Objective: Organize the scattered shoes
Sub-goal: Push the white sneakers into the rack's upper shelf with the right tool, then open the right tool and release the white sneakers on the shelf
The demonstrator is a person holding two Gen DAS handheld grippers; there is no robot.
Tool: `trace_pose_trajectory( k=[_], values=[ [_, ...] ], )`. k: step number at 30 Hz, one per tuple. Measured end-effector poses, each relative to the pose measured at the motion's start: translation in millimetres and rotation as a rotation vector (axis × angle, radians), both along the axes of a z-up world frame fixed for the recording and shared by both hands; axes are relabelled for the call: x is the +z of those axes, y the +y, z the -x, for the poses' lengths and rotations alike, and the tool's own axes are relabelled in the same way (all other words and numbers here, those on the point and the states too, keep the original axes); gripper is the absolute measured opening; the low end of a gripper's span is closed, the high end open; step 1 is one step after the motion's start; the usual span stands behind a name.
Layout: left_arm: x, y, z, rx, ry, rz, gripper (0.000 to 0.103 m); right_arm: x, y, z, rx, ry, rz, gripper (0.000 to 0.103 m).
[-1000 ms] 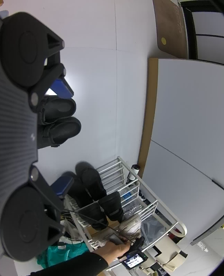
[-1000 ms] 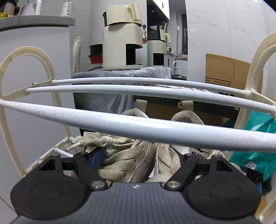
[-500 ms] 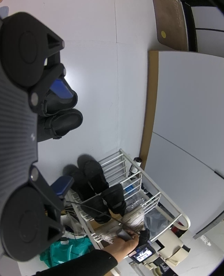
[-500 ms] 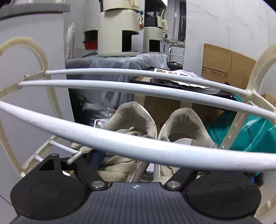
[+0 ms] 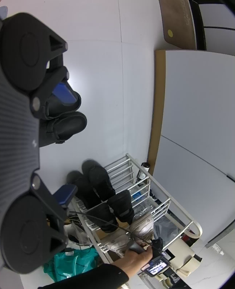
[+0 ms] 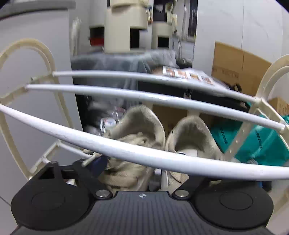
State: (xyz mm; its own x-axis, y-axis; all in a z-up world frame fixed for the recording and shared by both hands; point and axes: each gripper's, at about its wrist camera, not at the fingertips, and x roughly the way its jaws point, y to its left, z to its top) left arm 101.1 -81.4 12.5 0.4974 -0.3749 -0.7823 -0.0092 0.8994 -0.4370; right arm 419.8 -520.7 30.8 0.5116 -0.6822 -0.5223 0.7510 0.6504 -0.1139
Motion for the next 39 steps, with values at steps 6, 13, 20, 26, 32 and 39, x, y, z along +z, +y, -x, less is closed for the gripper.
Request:
trace_pose_trajectory(
  k=[6, 13, 20, 26, 32, 39],
  values=[
    [-0.7, 6.3, -1.5, 0.012, 0.001, -0.001, 0.098, -12.6, 12.1, -2.3, -0.031, -0.005, 0.142, 0.098],
    [1.3, 4.4, -1.6, 0.009, -0.003, -0.012, 0.098, -5.5, 22.7, 6.6, -0.034, -0.052, 0.119, 0.098],
    [5.2, -0.8, 4.4, -0.002, -0.007, -0.036, 0.098, 9.1, 47.1, 28.5, 0.043, -0.033, 0.07, 0.098],
    [14.2, 4.8, 16.1, -0.023, -0.031, -0.038, 0.098, 41.6, 72.2, 54.7, 0.153, -0.031, 0.03, 0.098],
    [22.1, 23.5, 26.5, -0.008, -0.039, -0.015, 0.098, 77.9, 88.7, 90.7, 0.283, 0.004, -0.009, 0.098],
    [38.9, 27.2, 44.2, -0.025, -0.092, 0.006, 0.098, 116.0, 104.5, 145.7, 0.342, -0.017, -0.085, 0.098]
  ],
)
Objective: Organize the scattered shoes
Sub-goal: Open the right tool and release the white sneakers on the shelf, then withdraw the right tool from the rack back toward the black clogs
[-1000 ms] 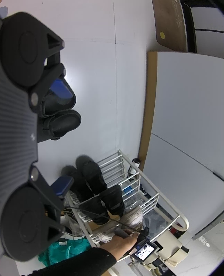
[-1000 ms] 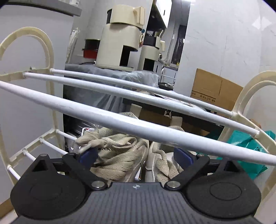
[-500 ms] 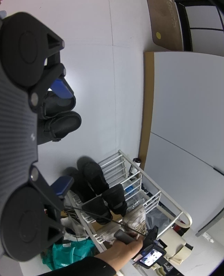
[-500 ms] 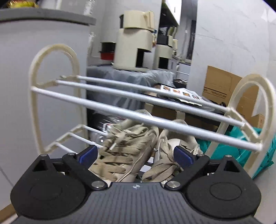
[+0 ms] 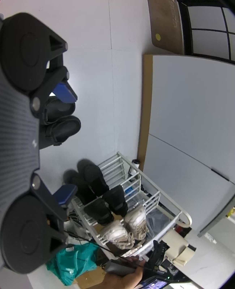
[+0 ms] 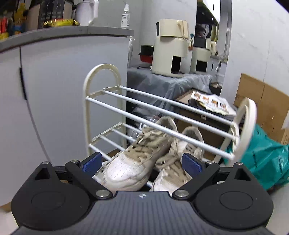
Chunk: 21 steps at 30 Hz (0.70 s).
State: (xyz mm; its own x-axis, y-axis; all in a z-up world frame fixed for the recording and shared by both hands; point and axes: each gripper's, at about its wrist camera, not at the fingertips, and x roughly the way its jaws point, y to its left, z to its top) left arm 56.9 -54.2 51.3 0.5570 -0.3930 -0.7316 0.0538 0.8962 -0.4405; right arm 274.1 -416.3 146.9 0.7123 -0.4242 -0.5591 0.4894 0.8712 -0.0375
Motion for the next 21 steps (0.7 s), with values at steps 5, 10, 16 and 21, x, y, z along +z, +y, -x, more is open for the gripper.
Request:
trace_pose_trajectory(
  k=[5, 10, 16, 21],
  values=[
    [4.4, -2.4, 8.0, -0.017, -0.019, -0.011, 0.098, 19.7, 11.7, 45.0, 0.049, -0.02, -0.009, 0.098],
    [6.4, 0.9, 17.8, -0.025, -0.032, -0.022, 0.098, 27.1, 23.0, 92.1, 0.082, -0.036, 0.011, 0.098],
    [2.5, 2.5, 23.6, -0.026, -0.024, -0.042, 0.098, 14.5, 31.6, 128.3, 0.155, -0.015, -0.005, 0.098],
    [1.8, -1.3, 24.0, -0.025, -0.023, -0.049, 0.098, -6.2, 36.1, 144.9, 0.156, 0.0, -0.052, 0.098]
  ],
)
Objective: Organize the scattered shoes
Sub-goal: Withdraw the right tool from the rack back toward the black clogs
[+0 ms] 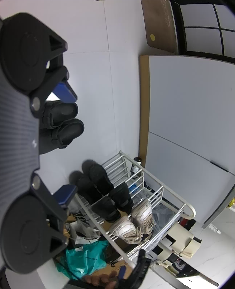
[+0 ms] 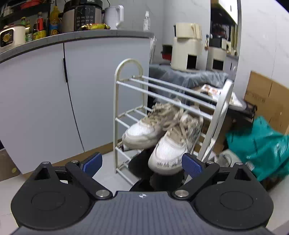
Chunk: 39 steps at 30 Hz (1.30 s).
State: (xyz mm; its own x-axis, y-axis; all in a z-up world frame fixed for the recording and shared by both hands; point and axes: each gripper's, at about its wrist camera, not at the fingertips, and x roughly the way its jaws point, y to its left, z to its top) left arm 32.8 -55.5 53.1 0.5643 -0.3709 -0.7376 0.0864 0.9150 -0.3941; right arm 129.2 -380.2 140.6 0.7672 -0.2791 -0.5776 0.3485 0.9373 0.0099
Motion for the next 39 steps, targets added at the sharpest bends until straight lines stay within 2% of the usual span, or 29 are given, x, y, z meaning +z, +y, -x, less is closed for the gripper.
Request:
trace_pose_trajectory(
  k=[6, 9, 11, 14, 18, 25, 30, 34, 39],
  values=[
    [-6.1, -7.3, -4.8, -0.006, 0.017, -0.027, 0.098, -29.4, 6.3, 9.7, 0.012, 0.017, -0.042, 0.098],
    [-8.7, -9.6, -6.8, -0.01, 0.022, -0.039, 0.098, -50.9, 7.3, 15.7, -0.006, 0.022, -0.095, 0.098],
    [-12.0, -11.7, -9.0, -0.017, 0.029, -0.053, 0.098, -66.9, 9.6, 14.3, -0.001, 0.063, -0.13, 0.098],
    [-17.8, -15.8, -12.3, -0.033, 0.039, -0.076, 0.098, -81.0, 26.4, 14.8, 0.027, 0.108, -0.125, 0.098],
    [-28.1, -15.4, -17.2, -0.043, 0.058, -0.105, 0.098, -81.4, 41.4, 15.1, 0.084, 0.127, -0.183, 0.098],
    [-39.9, -5.8, -19.8, 0.014, 0.087, -0.136, 0.098, -71.1, 59.7, 14.6, 0.161, 0.133, -0.302, 0.098],
    [-40.0, -7.7, -14.1, 0.011, 0.088, -0.159, 0.098, -61.8, 81.6, 20.8, 0.284, 0.131, -0.257, 0.098],
    [-40.2, -8.2, -9.6, 0.023, 0.089, -0.172, 0.098, -55.1, 91.6, 29.7, 0.37, 0.141, -0.258, 0.098],
    [-43.4, -5.9, -10.3, 0.044, 0.103, -0.174, 0.098, -52.7, 98.1, 36.0, 0.41, 0.143, -0.233, 0.098]
  ],
)
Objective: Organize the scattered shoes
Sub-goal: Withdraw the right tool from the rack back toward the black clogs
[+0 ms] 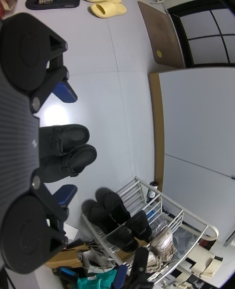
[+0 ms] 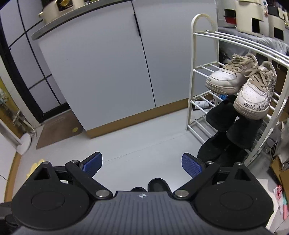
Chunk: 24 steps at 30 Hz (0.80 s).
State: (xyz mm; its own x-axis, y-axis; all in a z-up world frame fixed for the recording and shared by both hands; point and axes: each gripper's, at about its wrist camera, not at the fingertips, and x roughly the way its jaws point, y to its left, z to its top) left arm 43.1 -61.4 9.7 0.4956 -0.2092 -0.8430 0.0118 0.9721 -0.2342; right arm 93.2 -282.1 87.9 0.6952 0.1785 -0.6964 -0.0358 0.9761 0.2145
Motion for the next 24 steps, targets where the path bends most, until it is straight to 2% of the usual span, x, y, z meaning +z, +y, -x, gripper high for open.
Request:
trace_pose_trajectory(
  k=[6, 12, 18, 24],
  values=[
    [-1.0, -0.2, 1.0, -0.007, 0.006, -0.004, 0.098, -5.3, 8.1, 0.0, 0.044, 0.016, 0.071, 0.098],
    [-3.8, -1.3, -1.4, -0.011, 0.018, -0.003, 0.098, -19.3, 7.9, -8.9, 0.06, 0.093, 0.05, 0.097],
    [-2.5, -6.6, -0.5, -0.039, 0.02, -0.01, 0.098, -13.2, 22.2, -6.5, 0.112, 0.092, 0.102, 0.097],
    [10.1, -13.8, 4.5, -0.064, 0.01, -0.015, 0.098, -8.9, 16.5, -2.9, 0.099, 0.086, 0.111, 0.097]
  ],
)
